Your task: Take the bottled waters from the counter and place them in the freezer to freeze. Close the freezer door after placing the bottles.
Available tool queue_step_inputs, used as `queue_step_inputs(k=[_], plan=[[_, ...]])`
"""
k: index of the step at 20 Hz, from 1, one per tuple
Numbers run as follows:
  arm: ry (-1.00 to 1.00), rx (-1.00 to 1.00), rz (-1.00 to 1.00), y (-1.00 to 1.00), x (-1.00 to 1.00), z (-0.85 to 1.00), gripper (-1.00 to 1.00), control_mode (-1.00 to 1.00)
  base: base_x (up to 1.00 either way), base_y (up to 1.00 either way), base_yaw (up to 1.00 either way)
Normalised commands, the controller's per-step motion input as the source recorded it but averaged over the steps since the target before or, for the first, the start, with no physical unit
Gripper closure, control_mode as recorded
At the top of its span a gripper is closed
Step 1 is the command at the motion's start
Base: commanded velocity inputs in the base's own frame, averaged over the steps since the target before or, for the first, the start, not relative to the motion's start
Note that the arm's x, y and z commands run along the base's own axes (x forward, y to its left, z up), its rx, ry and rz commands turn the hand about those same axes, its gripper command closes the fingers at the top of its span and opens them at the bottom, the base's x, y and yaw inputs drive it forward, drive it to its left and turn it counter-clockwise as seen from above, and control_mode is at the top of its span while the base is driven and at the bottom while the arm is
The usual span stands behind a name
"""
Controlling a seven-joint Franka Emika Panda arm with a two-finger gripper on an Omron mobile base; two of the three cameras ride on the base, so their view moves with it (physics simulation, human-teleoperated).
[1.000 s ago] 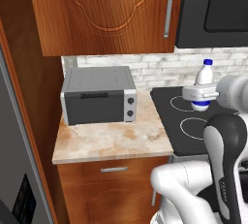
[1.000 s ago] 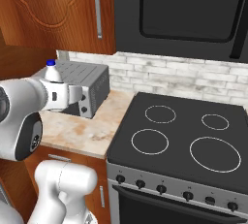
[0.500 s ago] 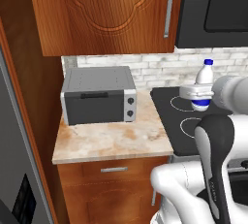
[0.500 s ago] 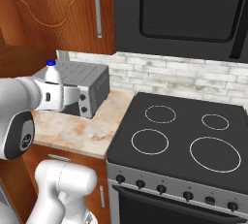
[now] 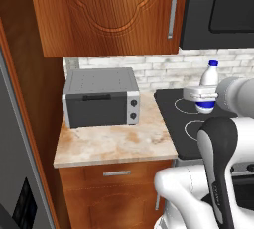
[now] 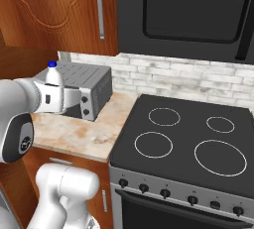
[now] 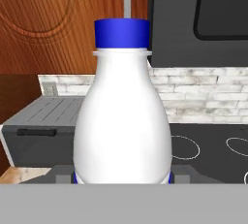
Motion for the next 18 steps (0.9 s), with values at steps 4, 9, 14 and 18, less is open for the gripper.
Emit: queue_step_inputs(k=[4,9,14,18], plan=[[0.00,0.00,0.00,0.00,0.00,0.00,1.00,-1.00,0.00,0.00,0.00],[0.00,0.00,0.00,0.00,0.00,0.00,1.00,-1.00,0.00,0.00,0.00],[0.00,0.00,0.00,0.00,0.00,0.00,1.00,-1.00,0.00,0.00,0.00],[0.00,0.00,0.00,0.00,0.00,0.00,1.00,1.00,-0.32,0.00,0.00]])
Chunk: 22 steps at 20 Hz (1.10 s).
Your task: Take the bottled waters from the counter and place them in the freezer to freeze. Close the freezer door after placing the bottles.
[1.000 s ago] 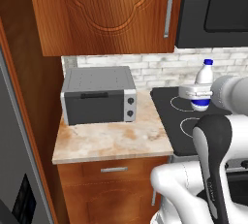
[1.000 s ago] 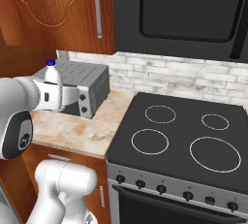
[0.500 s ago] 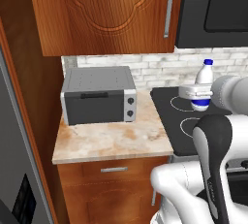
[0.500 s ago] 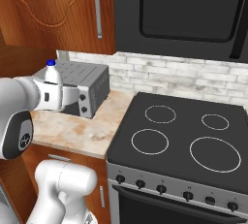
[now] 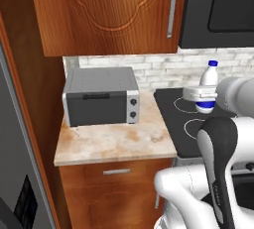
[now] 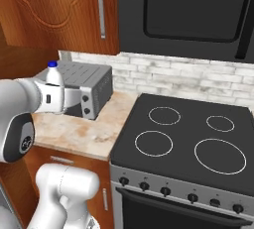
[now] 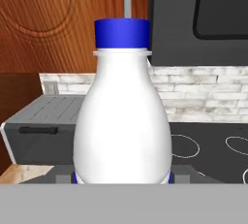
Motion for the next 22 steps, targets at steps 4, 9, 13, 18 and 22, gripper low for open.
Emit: queue_step_inputs(k=[4,9,13,18,22], plan=[[0.00,0.00,0.00,0.00,0.00,0.00,1.00,1.00,-0.58,0.00,0.00],[0.00,0.00,0.00,0.00,0.00,0.00,1.00,1.00,-0.64,0.00,0.00],[0.00,0.00,0.00,0.00,0.00,0.00,1.00,1.00,-0.62,0.07,0.00],[0.00,0.00,0.00,0.00,0.00,0.00,1.00,1.00,-0.66,0.08,0.00],[0.00,0.00,0.00,0.00,0.00,0.00,1.00,1.00,-0.86,0.12,0.00]])
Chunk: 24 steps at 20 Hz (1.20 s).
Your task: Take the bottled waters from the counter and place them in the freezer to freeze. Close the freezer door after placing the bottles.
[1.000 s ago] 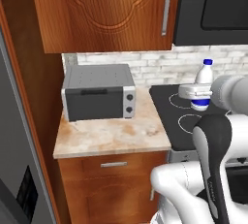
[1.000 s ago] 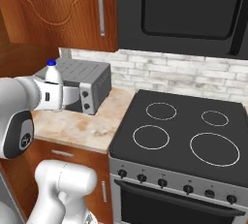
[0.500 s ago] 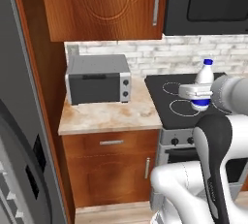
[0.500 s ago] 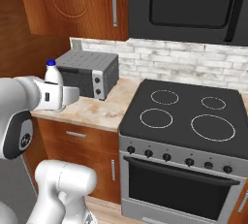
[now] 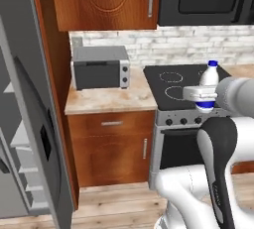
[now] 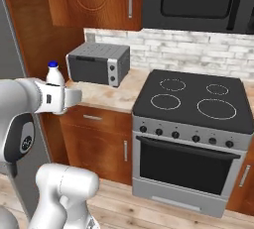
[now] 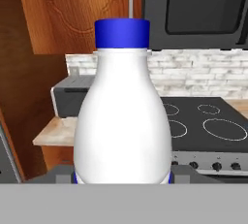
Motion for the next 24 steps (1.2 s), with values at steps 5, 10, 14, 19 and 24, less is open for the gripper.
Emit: queue_step_inputs(k=[5,10,14,19,24], plan=[[0.00,0.00,0.00,0.00,0.00,0.00,1.00,1.00,-0.92,0.27,0.00],[0.00,0.00,0.00,0.00,0.00,0.00,1.00,1.00,-0.72,0.49,0.00],[0.00,0.00,0.00,0.00,0.00,0.00,1.00,1.00,-0.30,0.88,0.00],[0.00,0.00,0.00,0.00,0.00,0.00,1.00,1.00,0.00,0.96,0.00],[0.00,0.00,0.00,0.00,0.00,0.00,1.00,1.00,0.00,0.85,-0.04]])
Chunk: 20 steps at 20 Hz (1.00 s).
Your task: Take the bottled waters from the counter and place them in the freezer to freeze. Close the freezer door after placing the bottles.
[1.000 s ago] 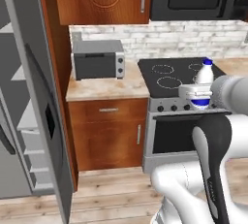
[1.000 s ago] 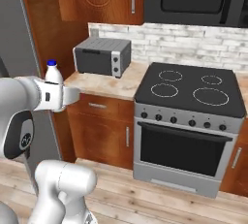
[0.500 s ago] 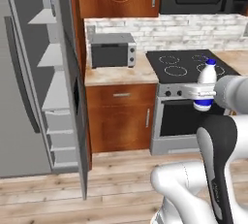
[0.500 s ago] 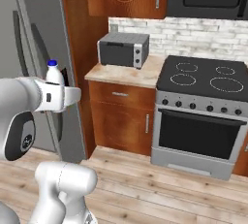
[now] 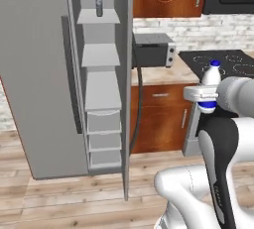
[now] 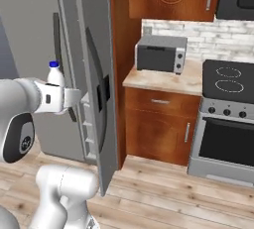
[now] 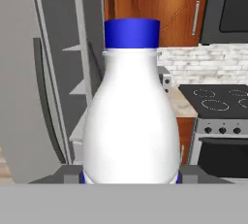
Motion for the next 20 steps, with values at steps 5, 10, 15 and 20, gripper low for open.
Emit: queue_step_inputs(k=[5,10,15,20], plan=[[0.00,0.00,0.00,0.00,0.00,0.00,1.00,1.00,0.00,0.65,-0.16],[0.00,0.00,0.00,0.00,0.00,0.00,1.00,1.00,0.02,0.77,-0.19],[0.00,0.00,0.00,0.00,0.00,0.00,1.00,1.00,0.13,0.79,-0.17],[0.00,0.00,0.00,0.00,0.00,0.00,1.00,1.00,0.22,0.72,-0.15]])
